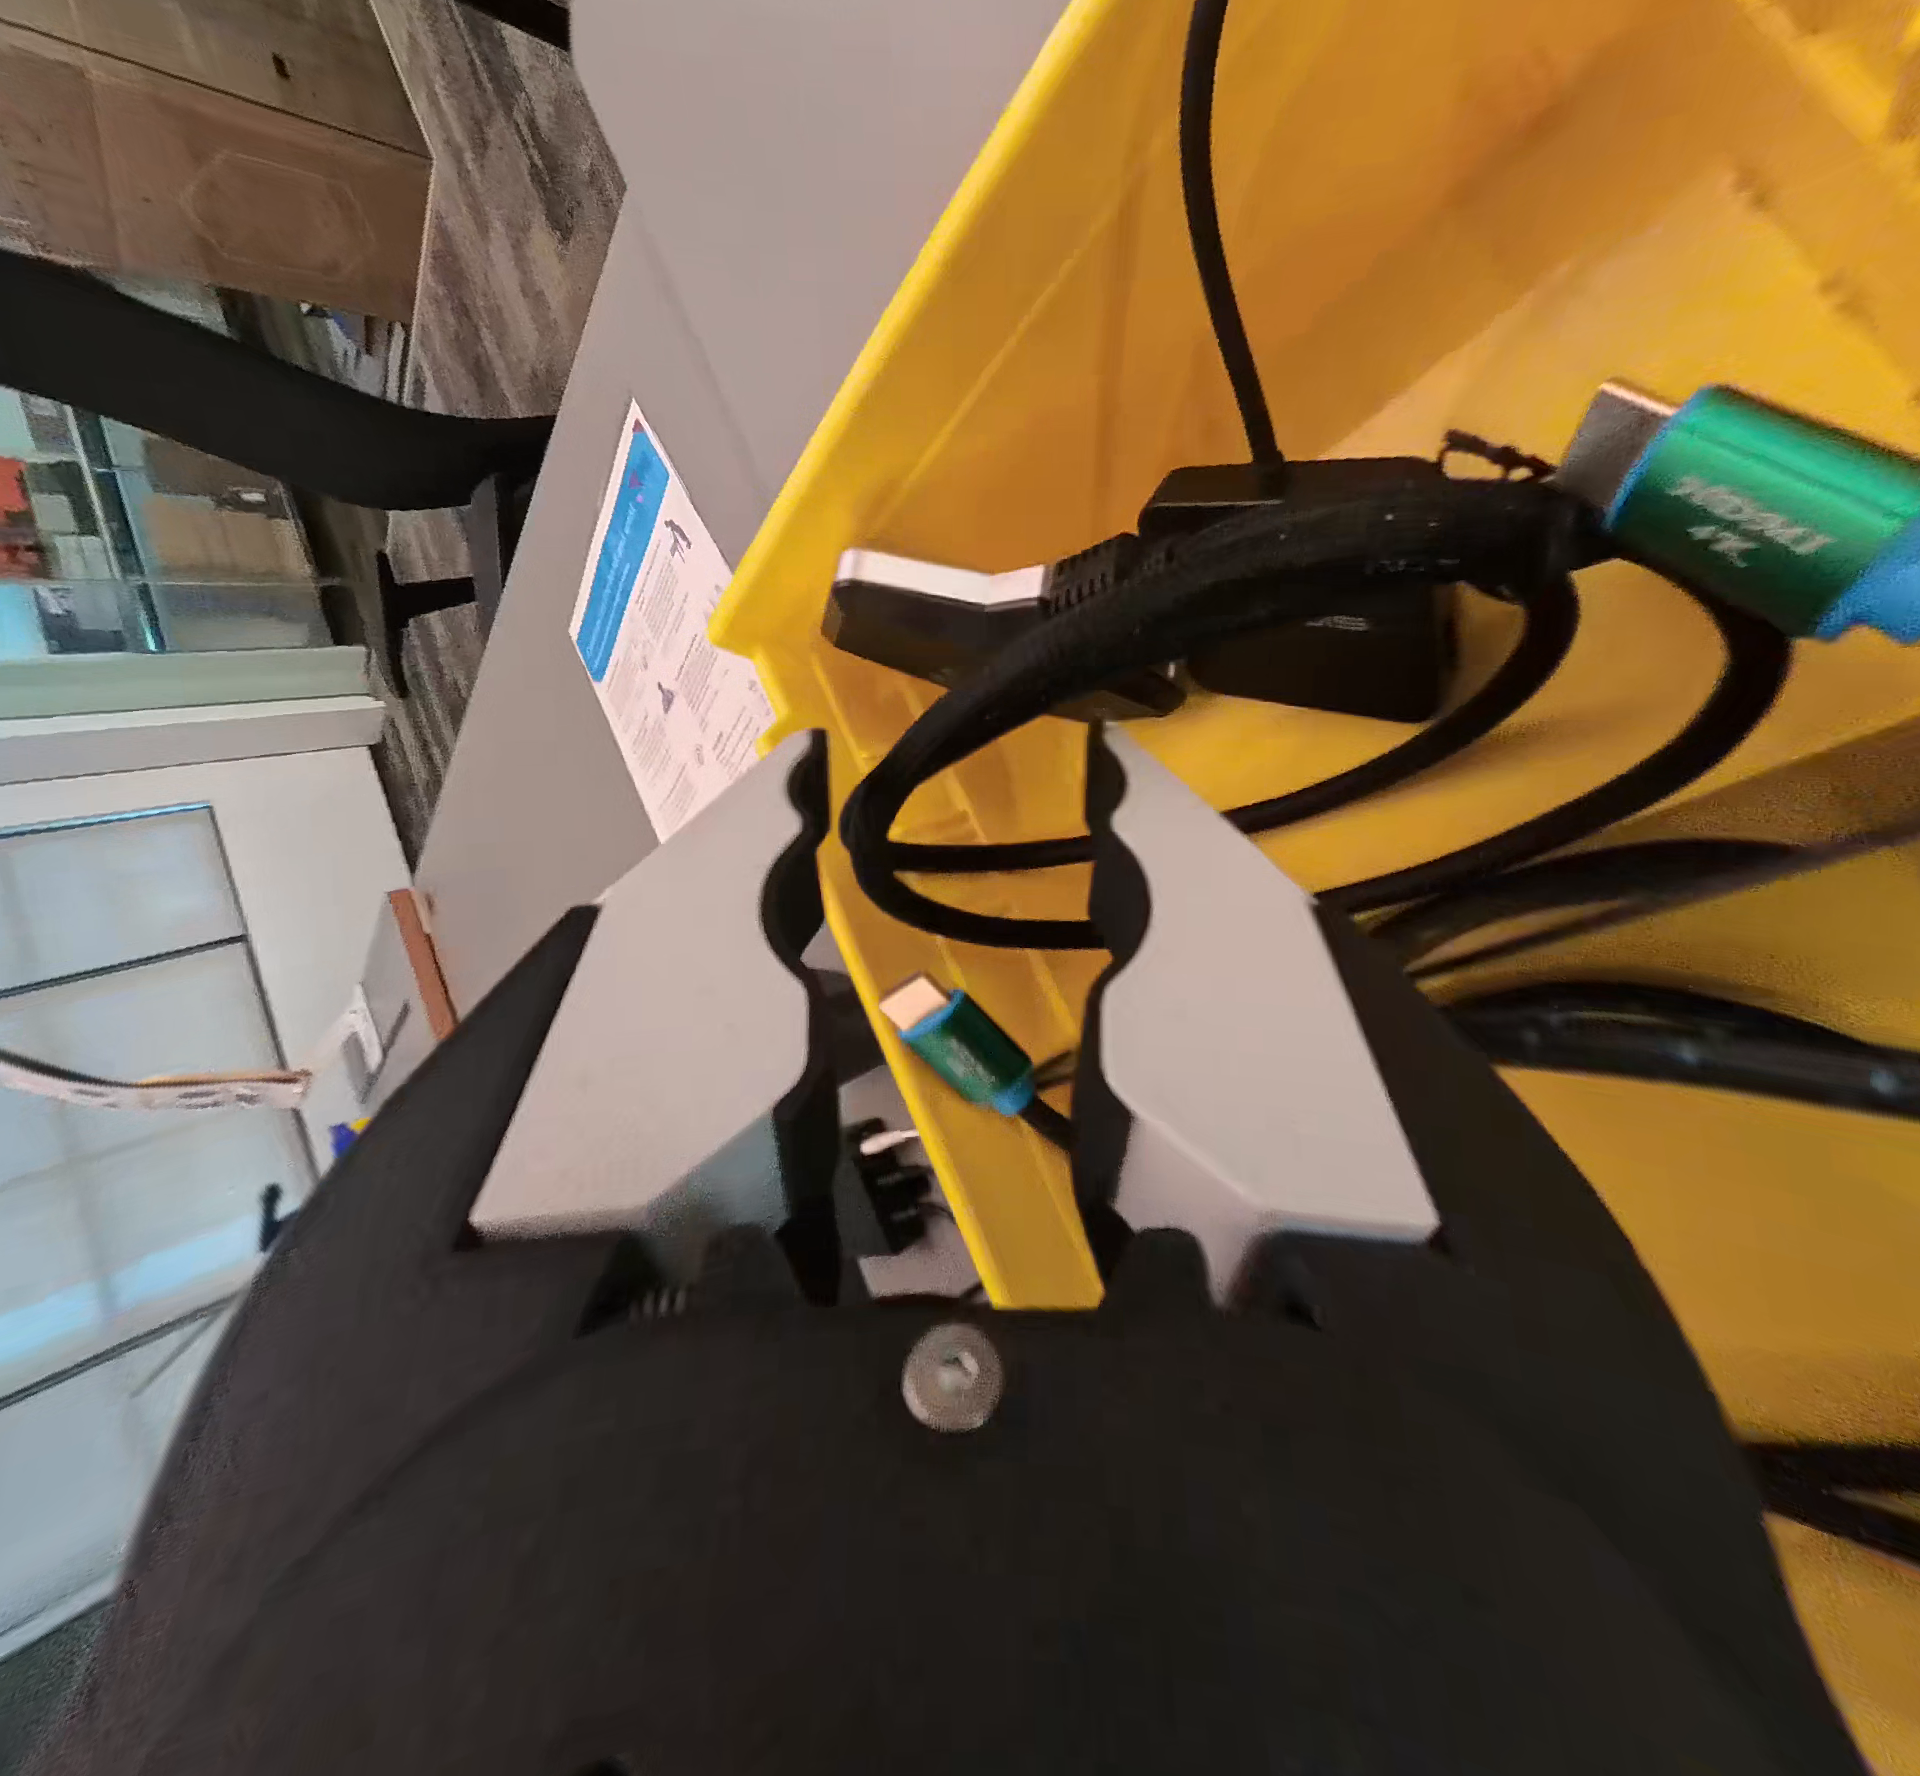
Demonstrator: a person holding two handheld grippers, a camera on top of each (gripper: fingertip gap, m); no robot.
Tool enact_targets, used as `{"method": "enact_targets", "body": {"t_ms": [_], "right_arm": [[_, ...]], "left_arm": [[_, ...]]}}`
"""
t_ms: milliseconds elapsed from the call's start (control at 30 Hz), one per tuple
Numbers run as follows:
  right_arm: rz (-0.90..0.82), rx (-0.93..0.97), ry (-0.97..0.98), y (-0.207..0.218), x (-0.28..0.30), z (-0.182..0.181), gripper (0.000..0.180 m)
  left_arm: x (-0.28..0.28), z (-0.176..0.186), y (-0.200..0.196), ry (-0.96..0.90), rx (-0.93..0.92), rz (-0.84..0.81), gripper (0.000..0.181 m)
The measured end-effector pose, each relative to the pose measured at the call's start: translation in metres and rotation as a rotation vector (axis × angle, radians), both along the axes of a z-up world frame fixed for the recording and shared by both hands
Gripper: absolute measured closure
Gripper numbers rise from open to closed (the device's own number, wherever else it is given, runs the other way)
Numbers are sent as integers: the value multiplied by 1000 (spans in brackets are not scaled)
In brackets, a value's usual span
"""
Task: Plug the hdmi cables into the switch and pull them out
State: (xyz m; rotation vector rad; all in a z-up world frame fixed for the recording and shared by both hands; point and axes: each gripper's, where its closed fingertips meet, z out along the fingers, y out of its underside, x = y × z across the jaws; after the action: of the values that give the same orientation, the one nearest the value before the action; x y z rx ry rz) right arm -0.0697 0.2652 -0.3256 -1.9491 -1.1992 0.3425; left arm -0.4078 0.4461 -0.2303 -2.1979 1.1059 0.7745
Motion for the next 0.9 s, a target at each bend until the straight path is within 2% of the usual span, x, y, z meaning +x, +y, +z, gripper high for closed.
{"method": "enact_targets", "body": {"t_ms": [67,133,333,900], "right_arm": [[1,-2,1,0,0,0,93],[2,-3,1,0,0,0,93],[5,-5,2,0,0,0,94],[7,-6,2,-1,0,0,95]], "left_arm": [[-2,-8,7,40,-11,-5,143],[-7,-6,15,82,24,-2,164],[-4,3,19,104,73,-42,175],[-12,79,19,-122,269,19,175]]}}
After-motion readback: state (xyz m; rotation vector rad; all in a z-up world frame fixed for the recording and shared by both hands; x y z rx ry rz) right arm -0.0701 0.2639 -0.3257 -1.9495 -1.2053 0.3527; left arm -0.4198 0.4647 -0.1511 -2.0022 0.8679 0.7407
